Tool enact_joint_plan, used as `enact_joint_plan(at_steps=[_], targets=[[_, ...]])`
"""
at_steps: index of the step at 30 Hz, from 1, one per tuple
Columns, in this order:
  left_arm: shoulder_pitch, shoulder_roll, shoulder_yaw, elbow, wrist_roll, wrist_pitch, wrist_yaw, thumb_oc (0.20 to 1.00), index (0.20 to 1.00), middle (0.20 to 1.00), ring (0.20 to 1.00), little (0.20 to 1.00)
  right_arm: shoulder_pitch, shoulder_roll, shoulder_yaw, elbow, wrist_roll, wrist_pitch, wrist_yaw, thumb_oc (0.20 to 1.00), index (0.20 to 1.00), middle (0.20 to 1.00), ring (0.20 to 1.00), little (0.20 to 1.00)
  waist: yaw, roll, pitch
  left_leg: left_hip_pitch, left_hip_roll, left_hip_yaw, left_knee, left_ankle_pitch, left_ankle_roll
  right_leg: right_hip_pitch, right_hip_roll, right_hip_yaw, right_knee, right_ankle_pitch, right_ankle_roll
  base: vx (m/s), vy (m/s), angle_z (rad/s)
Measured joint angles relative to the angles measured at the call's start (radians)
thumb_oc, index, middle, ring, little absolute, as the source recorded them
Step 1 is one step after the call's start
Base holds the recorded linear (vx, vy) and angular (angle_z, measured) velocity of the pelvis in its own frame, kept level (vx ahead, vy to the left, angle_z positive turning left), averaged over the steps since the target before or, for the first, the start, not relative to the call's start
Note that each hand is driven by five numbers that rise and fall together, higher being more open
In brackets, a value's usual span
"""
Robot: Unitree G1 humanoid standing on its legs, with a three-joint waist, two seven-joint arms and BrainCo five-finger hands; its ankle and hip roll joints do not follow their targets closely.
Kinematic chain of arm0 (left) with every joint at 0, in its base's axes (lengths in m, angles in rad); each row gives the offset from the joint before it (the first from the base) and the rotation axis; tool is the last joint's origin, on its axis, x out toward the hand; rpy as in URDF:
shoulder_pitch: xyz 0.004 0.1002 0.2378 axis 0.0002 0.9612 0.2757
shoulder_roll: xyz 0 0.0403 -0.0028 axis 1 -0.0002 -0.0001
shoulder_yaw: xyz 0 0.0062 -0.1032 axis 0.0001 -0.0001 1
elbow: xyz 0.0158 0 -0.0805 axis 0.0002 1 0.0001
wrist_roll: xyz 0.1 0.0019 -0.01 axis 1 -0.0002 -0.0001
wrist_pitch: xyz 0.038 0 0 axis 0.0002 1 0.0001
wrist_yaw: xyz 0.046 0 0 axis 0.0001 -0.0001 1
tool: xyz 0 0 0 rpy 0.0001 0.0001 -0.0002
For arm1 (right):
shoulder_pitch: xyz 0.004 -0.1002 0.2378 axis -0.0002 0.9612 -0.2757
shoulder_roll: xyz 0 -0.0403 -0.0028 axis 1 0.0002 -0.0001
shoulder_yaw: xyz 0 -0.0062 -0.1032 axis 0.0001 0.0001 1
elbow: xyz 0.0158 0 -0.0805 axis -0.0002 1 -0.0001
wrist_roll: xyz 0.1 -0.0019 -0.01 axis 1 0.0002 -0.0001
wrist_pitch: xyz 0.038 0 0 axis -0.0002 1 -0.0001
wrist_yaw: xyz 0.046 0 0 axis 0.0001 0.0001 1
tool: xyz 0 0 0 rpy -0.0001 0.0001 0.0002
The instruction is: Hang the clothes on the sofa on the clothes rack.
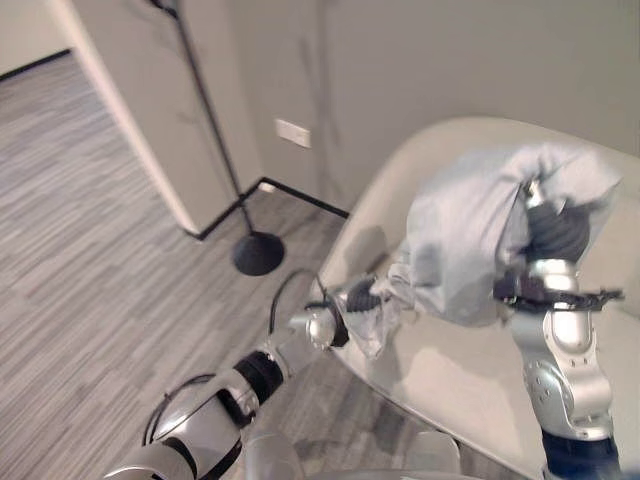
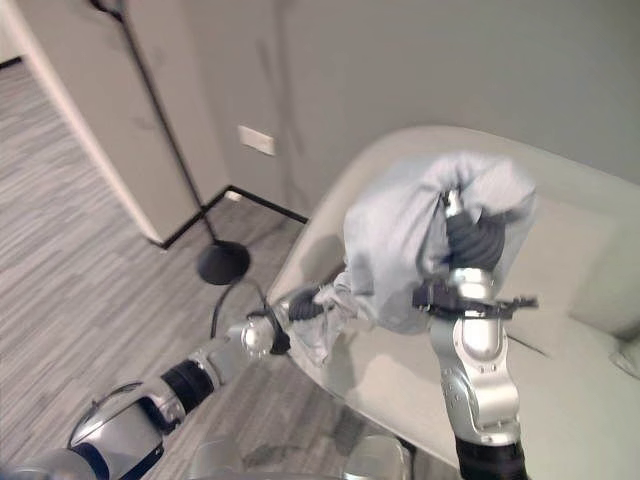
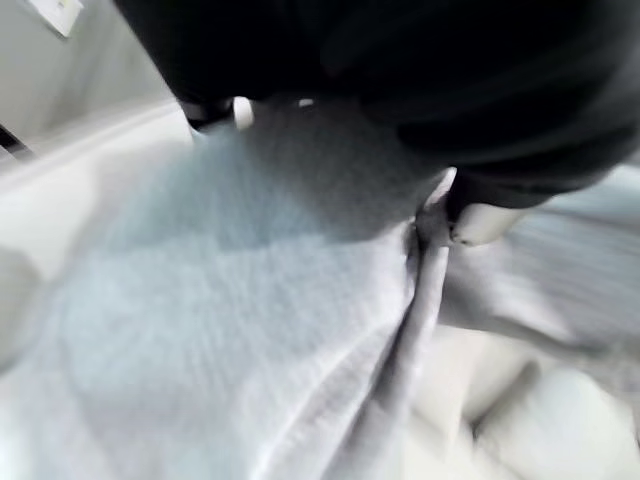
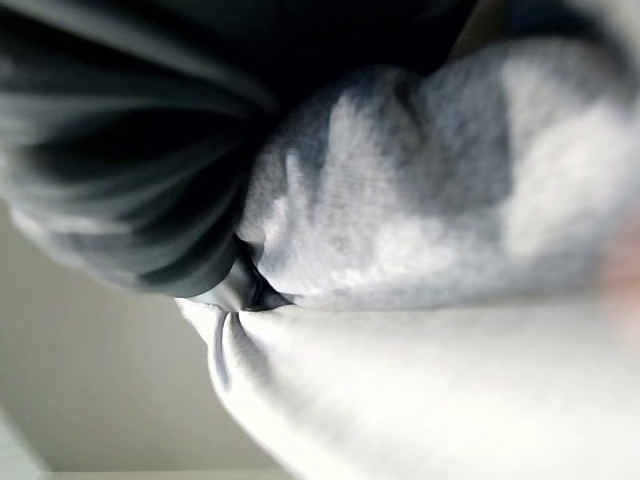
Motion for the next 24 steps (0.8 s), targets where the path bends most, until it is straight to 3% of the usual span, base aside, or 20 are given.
enact_joint_plan(at_steps=[1, 2, 3, 4, 5, 6, 7, 9, 10, 11, 12, 13, 14, 15, 18, 19, 20, 21, 23, 24], targets=[[0.000, 0.000, 0.000, 0.000, 0.000, 0.000, 0.000, 0.200, 0.200, 0.200, 0.200, 0.200, 0.000, 0.000, 0.000, 0.000, 0.000, 0.000, 0.000, 0.200, 0.200, 0.200, 0.200, 0.200, 0.000, 0.000, 0.000, 0.000, 0.000, 0.000, 0.000, 0.000, 0.000, 0.000, 0.000, 0.000, 0.000, 0.000, 0.000, -0.02, 0.523, -0.26], [0.019, 0.192, -0.010, -0.092, 0.002, -0.009, -0.009, 0.200, 0.200, 0.200, 0.200, 0.200, -0.002, 0.065, 0.058, 0.002, 0.002, 0.002, 0.021, 0.200, 0.200, 0.200, 0.200, 0.200, 0.009, -0.045, 0.023, 0.031, -0.017, 0.039, 0.046, 0.003, -0.002, 0.031, 0.002, 0.045, -0.012, 0.100, 0.125, -0.03, 0.562, -0.05], [0.022, 0.223, 0.011, -0.108, 0.004, -0.007, -0.011, 0.200, 0.200, 0.200, 0.200, 0.200, 0.014, 0.072, 0.053, -0.004, 0.003, 0.002, 0.024, 0.200, 0.200, 0.200, 0.200, 0.200, 0.006, -0.037, 0.025, 0.022, -0.010, 0.013, 0.051, -0.003, 0.004, 0.057, 0.007, 0.072, -0.013, 0.093, 0.117, -0.05, 0.593, 0.61], [0.005, 0.224, 0.067, -0.118, 0.002, -0.001, 0.000, 0.200, 0.200, 0.200, 0.200, 0.200, 0.013, 0.062, 0.009, -0.014, 0.008, 0.001, 0.028, 0.200, 0.200, 0.200, 0.200, 0.200, 0.026, -0.021, 0.024, 0.015, -0.030, -0.021, 0.010, -0.013, 0.053, 0.067, 0.064, 0.105, 0.083, -0.065, 0.022, -0.03, 0.614, 1.01], [0.011, 0.222, 0.098, -0.126, 0.001, -0.003, 0.001, 0.200, 0.200, 0.200, 0.200, 0.200, 0.009, 0.061, -0.008, -0.014, 0.008, 0.000, 0.032, 0.200, 0.200, 0.200, 0.200, 0.200, 0.039, -0.023, 0.021, 0.023, -0.026, -0.043, -0.048, 0.023, 0.045, 0.042, 0.106, 0.135, 0.169, -0.206, 0.061, 0.05, 0.628, 1.05], [0.033, 0.222, 0.116, -0.138, 0.000, 0.000, 0.004, 0.200, 0.200, 0.200, 0.200, 0.200, 0.002, 0.059, -0.015, -0.015, 0.008, -0.003, 0.035, 0.200, 0.200, 0.200, 0.200, 0.200, 0.053, -0.022, 0.014, 0.036, -0.047, -0.036, -0.107, 0.055, 0.058, 0.030, 0.150, 0.136, 0.217, -0.285, 0.102, 0.13, 0.613, 0.65], [0.060, 0.230, 0.120, -0.169, 0.000, 0.004, 0.006, 0.200, 0.200, 0.200, 0.200, 0.200, 0.002, 0.053, -0.024, -0.046, 0.008, -0.006, 0.040, 0.200, 0.200, 0.200, 0.200, 0.200, 0.070, -0.017, 0.011, 0.083, -0.095, -0.067, -0.248, 0.108, 0.090, 0.007, 0.266, 0.241, 0.311, -0.460, 0.128, 0.20, 0.556, 0.65], [0.085, 0.206, 0.106, -0.183, 0.001, 0.007, 0.002, 0.200, 0.200, 0.200, 0.200, 0.200, 0.002, 0.017, -0.026, -0.077, 0.008, -0.026, 0.052, 0.200, 0.200, 0.200, 0.200, 0.200, 0.063, 0.008, 0.001, 0.129, -0.111, -0.064, -0.377, 0.182, 0.099, -0.012, 0.305, 0.261, 0.334, -0.542, 0.117, 0.23, 0.450, 0.57], [0.084, 0.189, 0.037, -0.215, 0.001, 0.011, 0.001, 0.200, 0.200, 0.200, 0.200, 0.200, -0.009, -0.063, -0.030, -0.101, 0.007, -0.028, 0.052, 0.200, 0.200, 0.200, 0.200, 0.200, 0.028, 0.104, 0.010, 0.131, -0.085, -0.128, -0.421, 0.198, 0.119, -0.028, 0.447, 0.349, 0.280, -0.598, 0.139, 0.22, 0.407, 0.55], [0.088, 0.182, 0.030, -0.225, 0.002, 0.007, -0.007, 0.200, 0.200, 0.200, 0.200, 0.200, -0.010, -0.080, -0.029, -0.102, 0.007, -0.031, 0.053, 0.200, 0.200, 0.200, 0.200, 0.200, 0.001, 0.124, 0.015, 0.143, -0.076, -0.151, -0.448, 0.212, 0.126, -0.026, 0.478, 0.358, 0.244, -0.604, 0.154, 0.22, 0.416, 0.72], [0.090, 0.163, 0.026, -0.231, 0.001, 0.005, -0.002, 0.200, 0.200, 0.200, 0.200, 0.200, -0.016, -0.100, -0.030, -0.100, 0.006, -0.038, 0.050, 0.200, 0.200, 0.200, 0.200, 0.200, -0.046, 0.129, 0.021, 0.176, -0.061, -0.173, -0.497, 0.230, 0.132, -0.057, 0.557, 0.366, 0.149, -0.576, 0.162, 0.24, 0.402, 0.68], [0.091, 0.156, 0.028, -0.231, 0.001, 0.004, -0.003, 0.200, 0.200, 0.200, 0.200, 0.200, -0.016, -0.097, -0.030, -0.102, 0.004, -0.039, 0.050, 0.200, 0.200, 0.200, 0.200, 0.200, -0.063, 0.110, 0.022, 0.206, -0.062, -0.181, -0.529, 0.240, 0.118, -0.053, 0.576, 0.370, 0.074, -0.541, 0.169, 0.23, 0.337, 0.66], [0.093, 0.145, 0.029, -0.230, 0.001, -0.001, 0.000, 0.200, 0.200, 0.200, 0.200, 0.200, -0.012, -0.086, -0.032, -0.101, -0.003, -0.043, 0.050, 0.200, 0.200, 0.200, 0.200, 0.200, -0.085, 0.056, 0.006, 0.224, -0.102, -0.190, -0.536, 0.239, 0.089, -0.057, 0.566, 0.376, -0.029, -0.488, 0.165, 0.24, 0.305, 0.84], [0.086, 0.112, 0.048, -0.211, 0.000, 0.010, 0.008, 0.200, 0.200, 0.200, 0.200, 0.200, -0.020, -0.080, -0.031, -0.098, -0.015, -0.060, 0.047, 0.200, 0.200, 0.200, 0.200, 0.200, -0.140, 0.020, 0.022, 0.167, -0.140, -0.206, -0.343, 0.159, 0.065, -0.043, 0.548, 0.342, -0.005, -0.380, 0.173, 0.25, 0.310, 0.67], [0.086, 0.061, 0.048, -0.218, 0.000, 0.014, 0.013, 0.200, 0.200, 0.200, 0.200, 0.200, -0.014, -0.087, -0.014, -0.101, -0.015, -0.056, 0.044, 0.200, 0.200, 0.200, 0.200, 0.200, -0.176, 0.035, 0.029, 0.140, -0.254, -0.169, -0.055, 0.003, 0.091, -0.044, 0.565, 0.308, 0.067, -0.416, 0.161, 0.24, 0.226, 0.10], [0.078, 0.051, 0.052, -0.219, -0.001, 0.013, 0.015, 0.200, 0.200, 0.200, 0.200, 0.200, -0.016, -0.093, -0.013, -0.101, -0.015, -0.056, 0.042, 0.200, 0.200, 0.200, 0.200, 0.200, -0.212, 0.053, 0.026, 0.226, -0.283, -0.136, -0.145, -0.017, 0.107, -0.031, 0.591, 0.290, 0.067, -0.433, 0.165, 0.31, 0.153, 0.15], [0.068, 0.052, 0.053, -0.221, -0.001, 0.008, 0.016, 0.200, 0.200, 0.200, 0.200, 0.200, -0.016, -0.099, -0.020, -0.102, -0.015, -0.058, 0.043, 0.200, 0.200, 0.200, 0.200, 0.200, -0.218, 0.075, 0.019, 0.282, -0.288, -0.131, -0.234, -0.013, 0.125, -0.030, 0.615, 0.273, 0.071, -0.433, 0.166, 0.35, 0.135, 0.09], [0.050, 0.067, 0.054, -0.227, 0.000, 0.014, 0.018, 0.200, 0.200, 0.200, 0.200, 0.200, -0.006, -0.084, -0.025, -0.101, -0.014, -0.056, 0.042, 0.200, 0.200, 0.200, 0.200, 0.200, -0.215, 0.056, 0.019, 0.373, -0.266, -0.104, -0.385, 0.009, 0.163, -0.018, 0.631, 0.259, 0.091, -0.454, 0.158, 0.38, 0.111, 0.03], [0.044, 0.067, 0.043, -0.229, 0.000, 0.010, 0.018, 0.200, 0.200, 0.200, 0.200, 0.200, -0.004, -0.094, -0.023, -0.107, -0.015, -0.059, 0.053, 0.200, 0.200, 0.200, 0.200, 0.200, -0.235, 0.058, 0.001, 0.379, -0.252, -0.118, -0.398, 0.015, 0.164, -0.017, 0.625, 0.207, 0.071, -0.453, 0.155, 0.38, 0.090, 0.29], [0.023, 0.062, 0.041, -0.231, 0.001, 0.010, 0.018, 0.200, 0.200, 0.200, 0.200, 0.200, -0.013, -0.094, -0.028, -0.118, -0.017, -0.059, 0.054, 0.200, 0.200, 0.200, 0.200, 0.200, -0.240, 0.063, -0.004, 0.367, -0.233, -0.093, -0.373, -0.003, 0.136, -0.032, 0.603, 0.122, 0.091, -0.481, 0.127, 0.52, 0.045, 0.60]])
